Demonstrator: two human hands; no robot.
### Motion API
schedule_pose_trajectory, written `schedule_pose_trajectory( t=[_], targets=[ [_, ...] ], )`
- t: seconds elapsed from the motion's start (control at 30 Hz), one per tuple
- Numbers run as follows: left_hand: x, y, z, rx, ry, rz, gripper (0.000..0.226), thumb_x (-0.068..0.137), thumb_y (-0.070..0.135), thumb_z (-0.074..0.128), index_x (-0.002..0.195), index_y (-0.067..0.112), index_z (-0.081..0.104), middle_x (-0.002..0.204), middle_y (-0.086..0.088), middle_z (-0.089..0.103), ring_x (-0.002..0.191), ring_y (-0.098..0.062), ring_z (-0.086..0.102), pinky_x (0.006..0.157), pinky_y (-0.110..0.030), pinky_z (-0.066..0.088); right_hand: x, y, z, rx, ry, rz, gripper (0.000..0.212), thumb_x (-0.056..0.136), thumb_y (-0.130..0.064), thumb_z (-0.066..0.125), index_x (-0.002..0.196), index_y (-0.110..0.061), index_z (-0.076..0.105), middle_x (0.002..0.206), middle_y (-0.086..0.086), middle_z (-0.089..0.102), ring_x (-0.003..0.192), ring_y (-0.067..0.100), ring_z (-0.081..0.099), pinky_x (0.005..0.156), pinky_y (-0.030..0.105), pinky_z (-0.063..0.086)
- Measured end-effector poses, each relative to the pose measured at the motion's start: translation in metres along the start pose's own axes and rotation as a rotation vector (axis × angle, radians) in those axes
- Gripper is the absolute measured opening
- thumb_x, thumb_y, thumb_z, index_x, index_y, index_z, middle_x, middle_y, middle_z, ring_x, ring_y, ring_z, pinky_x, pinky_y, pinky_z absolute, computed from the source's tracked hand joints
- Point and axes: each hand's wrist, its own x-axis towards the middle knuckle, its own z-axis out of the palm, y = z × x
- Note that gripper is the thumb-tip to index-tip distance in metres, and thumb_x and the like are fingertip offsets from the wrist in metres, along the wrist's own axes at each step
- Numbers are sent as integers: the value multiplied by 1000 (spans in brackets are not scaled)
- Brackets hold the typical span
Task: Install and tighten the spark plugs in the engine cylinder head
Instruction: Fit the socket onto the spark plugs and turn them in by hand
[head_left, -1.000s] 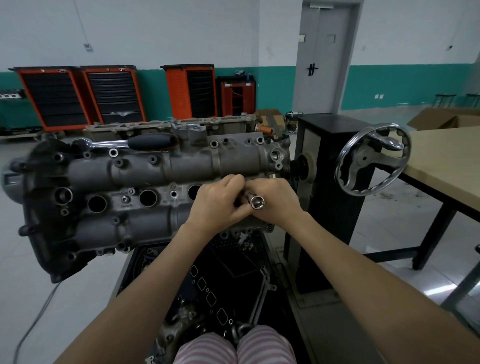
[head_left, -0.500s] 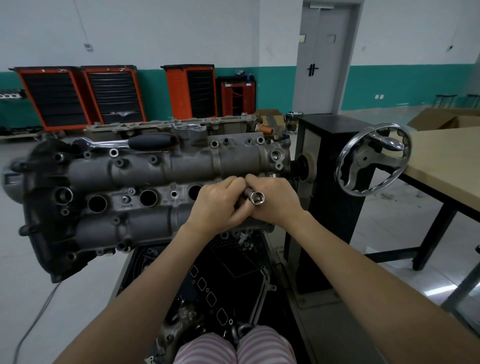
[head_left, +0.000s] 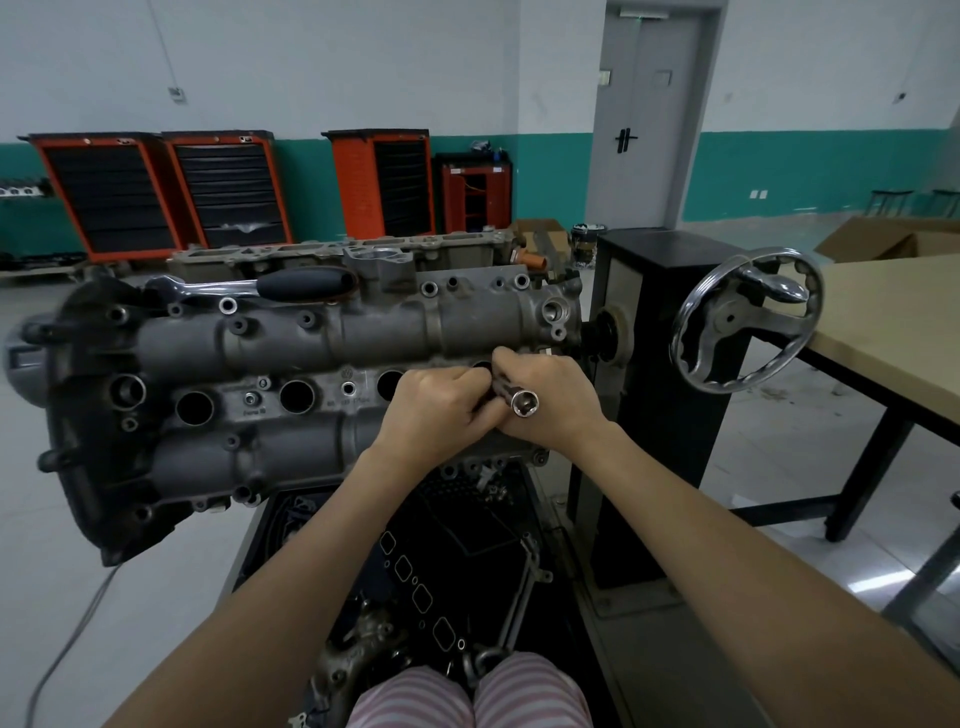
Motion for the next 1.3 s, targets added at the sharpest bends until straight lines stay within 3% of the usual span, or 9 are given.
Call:
schedule_pose_trajectory(
  t=[0.13, 0.3, 0.5, 0.8, 1.13, 1.3],
  targets=[
    [0, 3, -3, -63, -39, -27, 31, 80, 24, 51, 57, 4, 45, 50, -7, 44, 38, -22, 36, 44, -20, 22, 2, 1, 3, -31, -2, 20, 16, 74, -15, 62, 78, -6, 49, 60, 8, 59, 52, 33, 54, 48, 29, 29],
    [1, 4, -3, -42, -38, -59, 28, 76, 25, 54, 58, 6, 45, 52, -4, 43, 45, -11, 26, 44, -19, 21, 0, 1, 2, -1, -5, -17, 13, 75, -13, 62, 67, -3, 57, 62, 11, 60, 56, 33, 56, 47, 37, 42],
    [0, -1, 1, 19, -3, -38, 34, 74, 24, 59, 48, 8, 44, 42, -5, 44, 35, -22, 40, 43, -19, 21, -1, 0, -1, 42, -21, -8, 15, 77, -8, 59, 65, 0, 57, 64, 16, 60, 59, 34, 57, 52, 42, 43],
    [1, 5, -2, -8, -70, -96, 31, 78, 30, 48, 62, 3, 47, 57, -8, 49, 40, -27, 44, 43, -22, 26, 2, 3, 6, -67, -24, 21, 15, 80, -20, 57, 80, -8, 48, 65, 8, 60, 55, 32, 55, 49, 33, 36],
    [0, -3, 3, 11, 36, -78, 44, 76, 32, 62, 45, 9, 41, 39, -5, 41, 34, -19, 37, 36, -22, 26, 0, 2, 4, 9, 58, -2, 18, 74, -15, 60, 62, -5, 52, 57, 11, 59, 50, 32, 55, 45, 30, 33],
    [-1, -1, 4, 26, 10, -60, 36, 80, 28, 55, 52, 7, 44, 45, -6, 45, 34, -24, 42, 38, -21, 26, 1, 2, 6, -37, 50, 3, 17, 72, -15, 65, 63, -6, 54, 59, 10, 60, 53, 33, 57, 48, 29, 31]
  ],
)
